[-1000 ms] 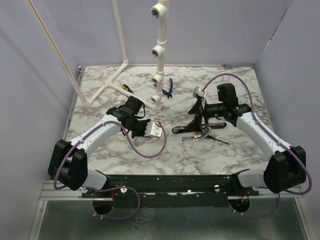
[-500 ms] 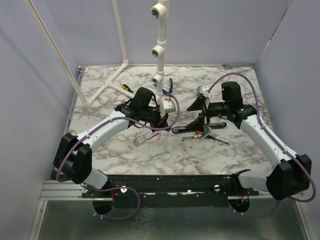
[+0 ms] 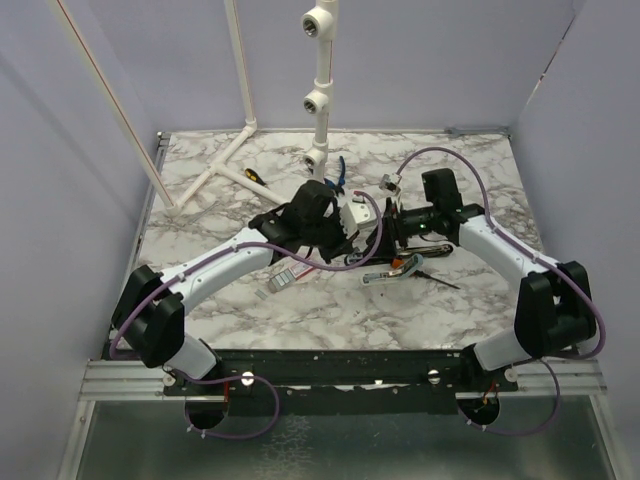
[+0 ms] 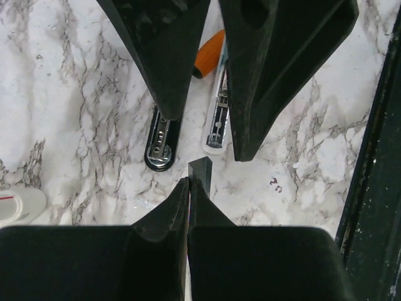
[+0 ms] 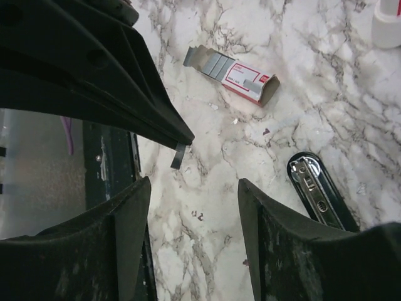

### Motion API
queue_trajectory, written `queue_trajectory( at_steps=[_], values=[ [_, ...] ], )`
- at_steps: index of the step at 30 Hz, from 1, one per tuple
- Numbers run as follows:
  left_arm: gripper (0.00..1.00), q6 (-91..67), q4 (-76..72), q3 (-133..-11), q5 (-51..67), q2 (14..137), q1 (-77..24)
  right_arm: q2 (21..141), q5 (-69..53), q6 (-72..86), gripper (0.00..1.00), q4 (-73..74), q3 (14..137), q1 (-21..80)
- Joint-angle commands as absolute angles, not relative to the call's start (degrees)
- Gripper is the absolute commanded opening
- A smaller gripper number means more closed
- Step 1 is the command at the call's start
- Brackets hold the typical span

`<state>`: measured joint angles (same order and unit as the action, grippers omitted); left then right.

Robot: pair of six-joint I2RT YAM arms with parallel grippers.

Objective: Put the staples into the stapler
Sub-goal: Pick up the staple from the center of the board.

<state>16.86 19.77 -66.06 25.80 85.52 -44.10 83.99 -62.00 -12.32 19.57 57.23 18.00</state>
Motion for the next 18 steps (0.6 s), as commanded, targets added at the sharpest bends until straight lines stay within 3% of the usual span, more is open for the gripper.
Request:
queue_trajectory(
  at_steps=[1, 9, 13, 18],
  values=[
    [0.0, 16.24, 18.97, -68.17, 17.78, 86.41, -46.0, 86.88, -66.28, -8.64, 0.6, 17.49, 57.02, 18.11],
    [0.0, 16.98, 18.97, -68.42, 15.24, 87.19, -47.59, 88.46, -66.82, -9.73, 0.53, 18.53, 58.46, 18.11],
    [0.0, 17.18, 18.98, -68.39, 15.49, 87.27, -47.89, 88.99, -67.61, -10.85, 0.41, 19.4, 59.06, 18.11],
    [0.0, 17.3, 18.91, -68.38, 15.98, 87.53, -48.09, 90.05, -68.22, -11.46, 0.4, 19.61, 59.39, 18.16]
  ],
)
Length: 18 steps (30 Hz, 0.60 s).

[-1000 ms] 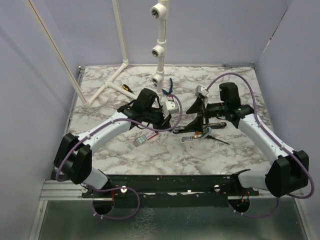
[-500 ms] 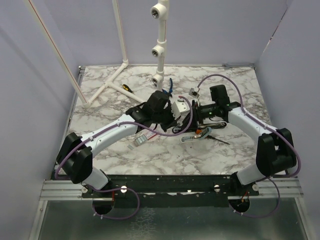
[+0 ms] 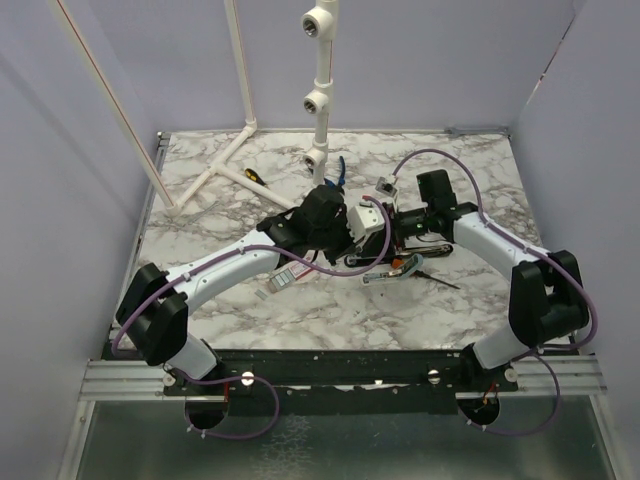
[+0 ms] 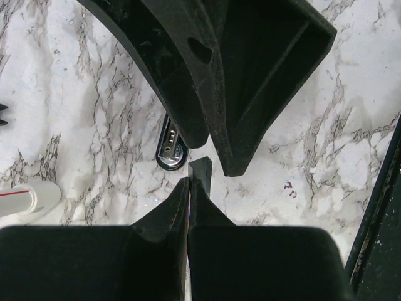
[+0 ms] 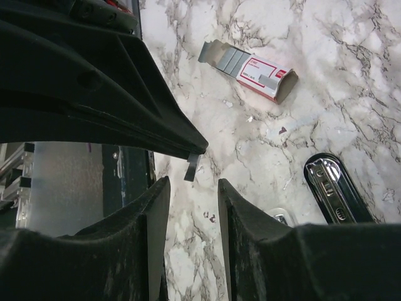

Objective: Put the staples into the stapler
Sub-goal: Pick up the staple from the center of the board.

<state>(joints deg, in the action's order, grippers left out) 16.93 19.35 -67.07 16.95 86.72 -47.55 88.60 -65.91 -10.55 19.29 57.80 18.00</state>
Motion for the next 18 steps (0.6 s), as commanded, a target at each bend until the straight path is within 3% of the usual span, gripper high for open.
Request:
queue_trajectory(
  at_steps=[1, 13, 18],
  values=[
    [0.0, 17.31, 18.94, -68.44, 16.07, 87.55, -48.14, 90.17, -68.28, -11.57, 0.4, 19.78, 59.53, 18.15],
    [0.0, 17.47, 19.0, -68.3, 16.17, 87.8, -48.46, 91.22, -68.63, -12.24, 0.42, 20.63, 61.1, 18.72],
    [0.0, 17.65, 18.96, -68.23, 16.06, 87.63, -48.54, 91.62, -67.83, -13.35, 0.38, 21.54, 61.6, 19.52]
  ],
)
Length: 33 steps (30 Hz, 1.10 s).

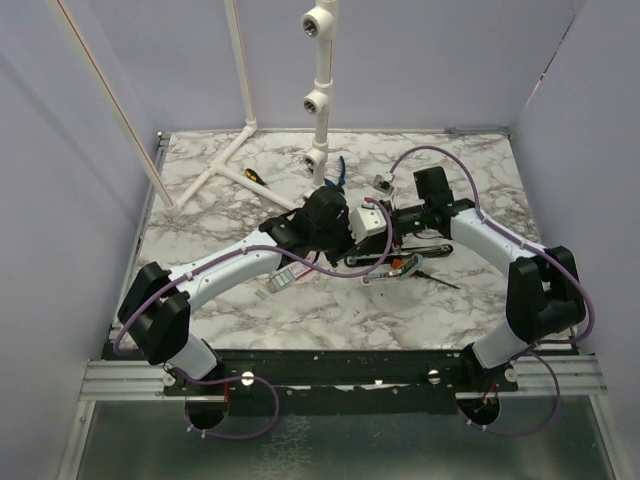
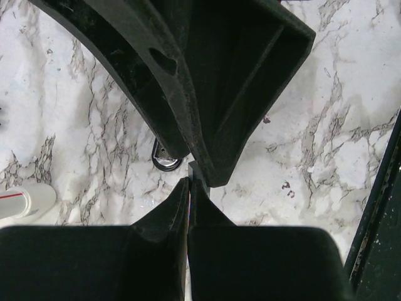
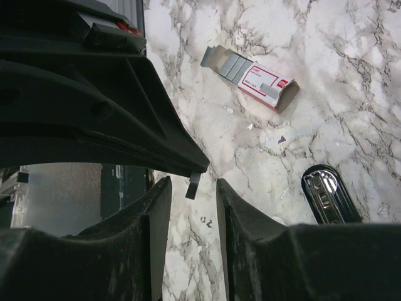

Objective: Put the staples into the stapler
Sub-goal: Pick up the staple from the center of the board.

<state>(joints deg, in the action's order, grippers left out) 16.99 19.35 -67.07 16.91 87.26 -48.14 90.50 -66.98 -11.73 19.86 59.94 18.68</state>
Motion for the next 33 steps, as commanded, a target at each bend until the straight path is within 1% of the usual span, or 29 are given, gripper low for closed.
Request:
queue_trajectory(
  at_steps=[1, 3, 8, 14, 19, 23, 28, 32, 33],
  values=[
    [0.0, 17.69, 19.03, -68.22, 16.07, 87.56, -48.52, 91.75, -67.84, -13.36, 0.36, 21.65, 61.75, 19.51],
    [0.0, 17.67, 19.01, -68.17, 16.06, 87.47, -48.53, 92.05, -67.85, -13.45, 0.33, 21.88, 62.1, 19.64],
    [0.0, 17.84, 18.96, -67.79, 16.0, 87.19, -48.59, 92.53, -67.76, -13.71, 0.31, 22.37, 62.23, 19.8],
    [0.0, 17.87, 19.04, -67.95, 15.76, 87.36, -48.64, 92.65, -67.6, -13.86, 0.23, 22.66, 62.6, 20.14],
    [0.0, 17.77, 19.07, -68.11, 15.76, 87.62, -48.82, 92.6, -67.12, -13.97, 0.19, 22.81, 62.62, 20.24],
    [0.0, 17.9, 19.07, -68.03, 15.86, 87.8, -49.01, 92.72, -66.94, -13.89, 0.12, 22.77, 62.77, 20.35],
    [0.0, 18.34, 19.07, -67.78, 15.78, 87.73, -49.1, 92.87, -66.37, -14.42, 0.08, 23.24, 62.94, 20.32],
    [0.1, 18.9, 19.07, -67.34, 15.61, 87.63, -49.11, 92.58, -64.3, -17.04, 0.01, 24.75, 62.94, 20.28],
    [0.12, 19.03, 19.03, -67.24, 15.47, 87.63, -49.12, 92.45, -63.61, -17.92, 0.01, 25.21, 62.91, 20.3]
  ],
)
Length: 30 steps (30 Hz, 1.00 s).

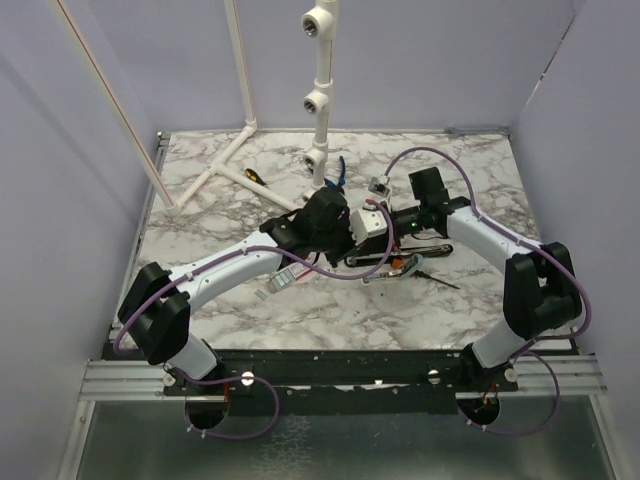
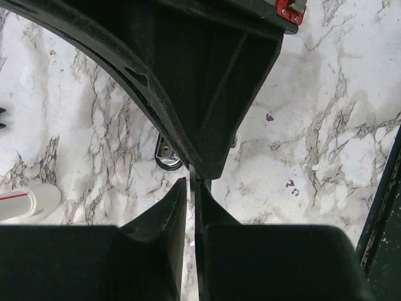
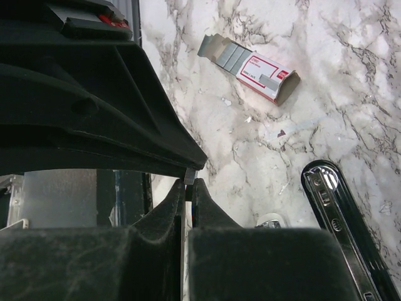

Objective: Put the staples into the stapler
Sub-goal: Pick up the staple from the center of the board.

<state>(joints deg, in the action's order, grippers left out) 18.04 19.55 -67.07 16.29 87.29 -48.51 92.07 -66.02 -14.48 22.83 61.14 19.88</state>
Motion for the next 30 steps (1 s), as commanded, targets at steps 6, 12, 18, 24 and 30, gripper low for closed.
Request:
queue_trajectory(
  at_steps=[6, 12, 18, 24, 30],
  values=[
    [0.24, 19.46, 19.06, -67.42, 16.03, 87.21, -49.12, 91.85, -62.24, -21.31, 0.01, 26.5, 61.85, 20.29],
    [0.36, 20.78, 19.62, -67.68, 19.04, 86.81, -49.07, 91.62, -62.06, -23.01, 0.01, 27.53, 61.59, 20.3],
    [0.46, 27.94, 23.51, -66.61, 24.42, 83.94, -48.14, 88.68, -61.04, -31.97, 0.01, 33.38, 61.21, 20.3],
    [0.57, 29.72, 23.96, -65.26, 36.3, 80.91, -43.34, 82.03, -63.42, -36.84, 0.01, 35.34, 60.2, 20.24],
    [0.61, 28.71, 21.24, -67.24, 44.65, 80.45, -38.31, 76.25, -65.44, -34.65, 0.01, 32.88, 60.99, 20.21]
  ],
)
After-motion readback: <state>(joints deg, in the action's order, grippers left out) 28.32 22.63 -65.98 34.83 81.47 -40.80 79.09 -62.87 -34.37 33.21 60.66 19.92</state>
